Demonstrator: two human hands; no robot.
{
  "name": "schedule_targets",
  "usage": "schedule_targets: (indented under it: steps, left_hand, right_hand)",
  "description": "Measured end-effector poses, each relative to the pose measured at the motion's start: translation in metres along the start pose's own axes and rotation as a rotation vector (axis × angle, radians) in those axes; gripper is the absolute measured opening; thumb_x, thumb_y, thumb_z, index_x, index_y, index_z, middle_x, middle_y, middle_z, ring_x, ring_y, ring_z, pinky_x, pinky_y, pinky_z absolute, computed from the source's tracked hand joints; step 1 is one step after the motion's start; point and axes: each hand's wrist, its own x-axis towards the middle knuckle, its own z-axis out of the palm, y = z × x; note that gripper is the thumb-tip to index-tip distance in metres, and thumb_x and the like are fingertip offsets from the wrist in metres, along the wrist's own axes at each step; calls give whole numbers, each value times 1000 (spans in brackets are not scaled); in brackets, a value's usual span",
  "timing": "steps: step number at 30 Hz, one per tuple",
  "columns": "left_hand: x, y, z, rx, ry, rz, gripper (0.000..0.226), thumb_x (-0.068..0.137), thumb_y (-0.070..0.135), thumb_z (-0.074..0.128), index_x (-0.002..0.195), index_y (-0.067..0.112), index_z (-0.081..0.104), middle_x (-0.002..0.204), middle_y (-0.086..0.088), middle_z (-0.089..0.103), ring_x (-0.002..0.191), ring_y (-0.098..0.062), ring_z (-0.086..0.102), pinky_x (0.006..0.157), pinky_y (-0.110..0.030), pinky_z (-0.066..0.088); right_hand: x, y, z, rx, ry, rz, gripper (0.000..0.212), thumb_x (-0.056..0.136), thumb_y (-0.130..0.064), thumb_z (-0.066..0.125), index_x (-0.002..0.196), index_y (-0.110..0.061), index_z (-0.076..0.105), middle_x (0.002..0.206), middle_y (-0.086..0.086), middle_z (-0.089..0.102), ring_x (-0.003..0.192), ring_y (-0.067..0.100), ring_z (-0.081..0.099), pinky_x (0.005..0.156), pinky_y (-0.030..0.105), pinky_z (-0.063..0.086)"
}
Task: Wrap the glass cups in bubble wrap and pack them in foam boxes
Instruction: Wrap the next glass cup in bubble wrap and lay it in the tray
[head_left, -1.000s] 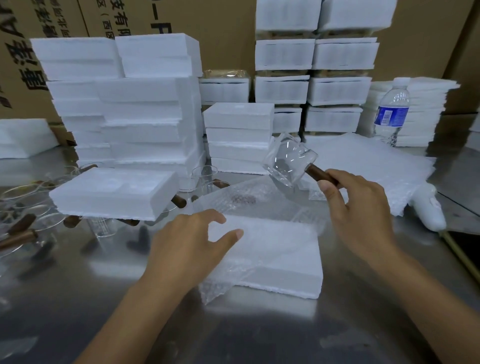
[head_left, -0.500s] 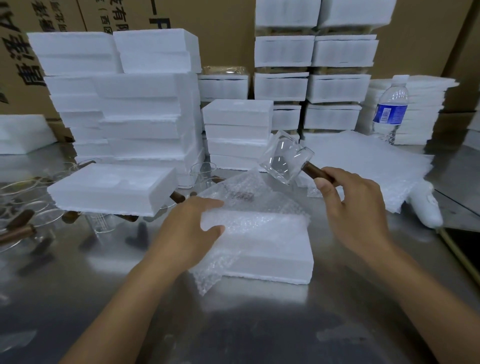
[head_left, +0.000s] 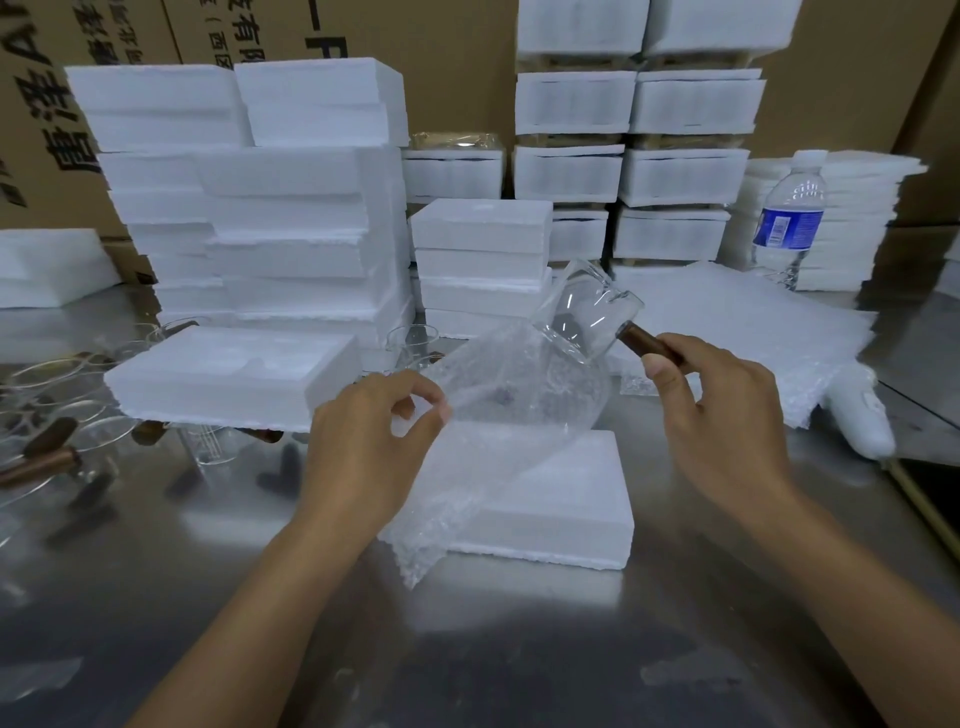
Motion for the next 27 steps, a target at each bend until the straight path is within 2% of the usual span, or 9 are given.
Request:
schedule_targets:
  steps: [3,6,11,16,18,19,22,25,27]
  left_hand:
    - [0,3,-3,-133,121,-27,16,84,30,69,76,41,61,78,19,60,86,11,53,71,0,33]
    - [0,6,-5,-260,195,-54,15,84,28,70,75,37,63,78,23,63,84,13,55,74,-3,37]
    - [2,8,-7,-398,248,-97,16,84,24,71,75,35,63,88,16,67,88,7,58,73,2,34]
    - [2,8,-8,-447,294,-88,18,84,22,70,76,36,63,88,16,66,89,5,59,78,-3,39]
    - [2,9,-9,-441,314,-66,18,85,22,69,78,37,62,90,16,66,91,6,59,82,-5,40]
    - [1,9,-9,-435,323,-55,18,85,22,69,79,37,62,91,15,66,91,6,58,83,-5,39]
    - [1,9,-9,-425,345,-35,20,87,20,67,80,38,61,92,15,65,92,8,57,84,-4,38]
    - [1,10,-9,-421,342,-20,21,89,20,64,83,39,59,91,20,63,92,10,56,85,-4,38]
    - [0,12,-9,-400,322,6,21,91,20,62,85,40,58,92,20,63,93,12,55,85,-2,36]
  right_hand:
    - [1,2,1,22,7,35,25,93,-30,48,96,-13,66,69,-9,54,56,2,44,71,35,34]
    - [1,2,2,62,16,87,25,93,-33,46,97,-17,65,73,-6,60,56,3,45,70,36,37]
    - [3,9,0,115,42,216,23,95,-32,48,106,-20,65,85,-2,68,61,7,50,67,33,39]
    - [3,4,-2,98,38,131,18,95,-25,51,101,-16,66,79,-5,63,59,4,47,68,31,36]
    - [3,2,-3,127,1,86,15,95,-21,52,98,-16,66,77,-7,62,64,3,49,64,22,34]
    - [3,1,-3,168,-37,78,14,95,-21,53,98,-18,66,77,-10,62,68,-3,50,60,14,34]
    - [1,0,-1,229,-171,41,17,94,-24,53,105,-20,65,85,-20,60,78,-12,52,64,4,36]
    - [-1,-1,2,206,-232,-35,26,92,-28,52,111,-17,66,90,-18,61,87,1,54,77,9,39]
    - [-2,-2,2,167,-258,-77,26,92,-30,52,108,-15,67,91,-9,67,87,12,57,81,26,44]
